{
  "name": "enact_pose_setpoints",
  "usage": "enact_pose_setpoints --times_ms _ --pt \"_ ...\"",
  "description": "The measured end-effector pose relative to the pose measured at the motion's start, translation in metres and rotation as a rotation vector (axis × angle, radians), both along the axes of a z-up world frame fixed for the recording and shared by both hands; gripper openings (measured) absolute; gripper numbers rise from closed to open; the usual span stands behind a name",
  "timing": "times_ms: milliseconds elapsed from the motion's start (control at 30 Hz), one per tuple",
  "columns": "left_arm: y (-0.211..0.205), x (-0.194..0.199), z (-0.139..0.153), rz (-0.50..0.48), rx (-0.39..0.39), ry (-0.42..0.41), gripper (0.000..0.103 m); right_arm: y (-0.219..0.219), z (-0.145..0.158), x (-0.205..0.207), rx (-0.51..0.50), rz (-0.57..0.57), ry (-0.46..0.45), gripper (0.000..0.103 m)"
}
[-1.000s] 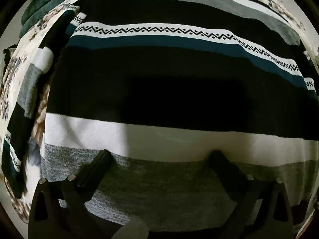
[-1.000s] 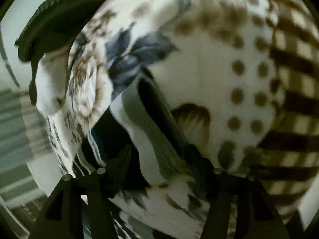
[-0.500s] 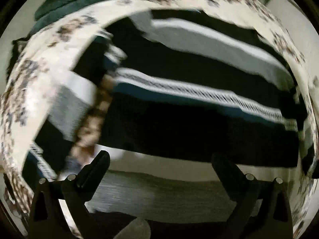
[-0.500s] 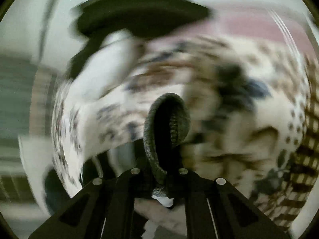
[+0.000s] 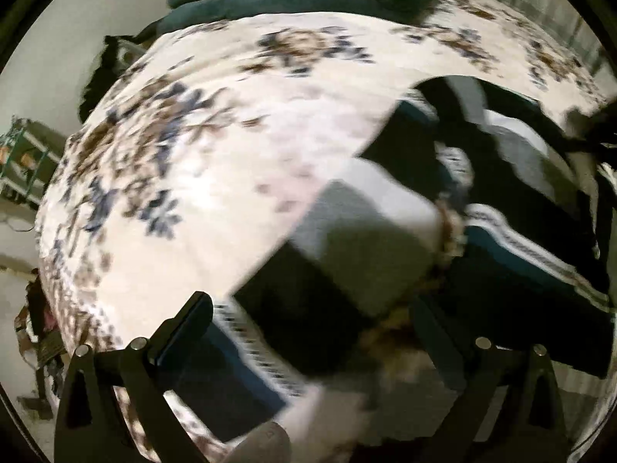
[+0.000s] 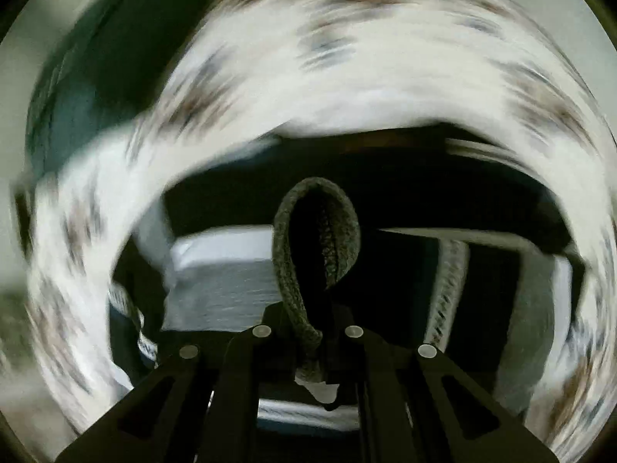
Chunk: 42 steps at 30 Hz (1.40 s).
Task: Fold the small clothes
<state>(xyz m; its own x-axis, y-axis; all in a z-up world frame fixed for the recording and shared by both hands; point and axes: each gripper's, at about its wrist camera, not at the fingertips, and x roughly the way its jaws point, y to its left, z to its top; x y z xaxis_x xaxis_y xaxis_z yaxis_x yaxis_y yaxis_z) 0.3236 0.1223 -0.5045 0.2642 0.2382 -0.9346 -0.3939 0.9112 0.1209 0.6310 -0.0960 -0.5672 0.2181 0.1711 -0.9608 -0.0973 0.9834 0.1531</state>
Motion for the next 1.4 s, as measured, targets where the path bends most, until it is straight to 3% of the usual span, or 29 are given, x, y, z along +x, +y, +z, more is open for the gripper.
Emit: enact_pose_setpoints --times_ms 167,267,333,367,467,500,667,833,900,933,1000,1033,1167,1267,1400 --pt "0.033 -0.018 -0.005 0.044 -0.002 0.008 0.103 0.126 -0.034 -0.026 -0.096 0.216 0.023 0.008" --pt "0.046 -0.028 -0.007 0.072 -0.014 0.017 0.103 0.154 -0.05 -0.036 -0.159 0.254 0.045 0.012" --pt "0.058 -0.036 -0.005 0.097 -0.037 0.019 0.103 0.151 -0.058 -0.038 -0.145 0.241 0.066 0.016" --pt "0.067 -0.044 -0.003 0.114 -0.057 0.012 0.103 0.143 -0.056 -0.039 -0.092 0.222 0.086 0.023" --pt "0.083 -0.063 0.004 0.135 -0.102 -0.002 0.103 0.099 -0.04 -0.048 0.094 0.135 0.116 0.063" --pt "0.089 -0.072 0.006 0.137 -0.114 -0.001 0.103 0.077 -0.032 -0.056 0.171 0.093 0.119 0.067" --pt "0.106 -0.11 -0.006 0.158 -0.171 0.046 0.103 -0.014 -0.021 -0.103 0.268 -0.081 0.167 0.071" --pt "0.115 -0.126 -0.048 0.206 -0.374 0.099 0.102 -0.07 -0.046 -0.152 0.244 -0.193 0.236 0.071" --pt "0.117 -0.124 -0.065 0.254 -0.462 0.099 0.092 -0.071 -0.061 -0.162 0.237 -0.218 0.268 0.071" --pt "0.117 -0.121 -0.069 0.266 -0.489 0.074 0.08 -0.074 -0.067 -0.165 0.232 -0.227 0.281 0.071" --pt "0.115 -0.111 -0.068 0.273 -0.477 0.029 0.038 -0.074 -0.081 -0.174 0.228 -0.236 0.296 0.071" --pt "0.114 -0.106 -0.066 0.27 -0.47 0.012 0.006 -0.073 -0.085 -0.177 0.224 -0.235 0.297 0.071" --pt "0.129 -0.091 -0.033 0.296 -0.407 -0.112 0.006 -0.061 -0.09 -0.181 0.196 -0.216 0.295 0.071" --pt "0.172 -0.085 -0.002 0.355 -0.372 -0.215 0.006 -0.054 -0.083 -0.181 0.2 -0.195 0.277 0.071" --pt "0.236 -0.076 0.011 0.424 -0.307 -0.295 0.007 -0.037 -0.073 -0.182 0.208 -0.15 0.261 0.071"
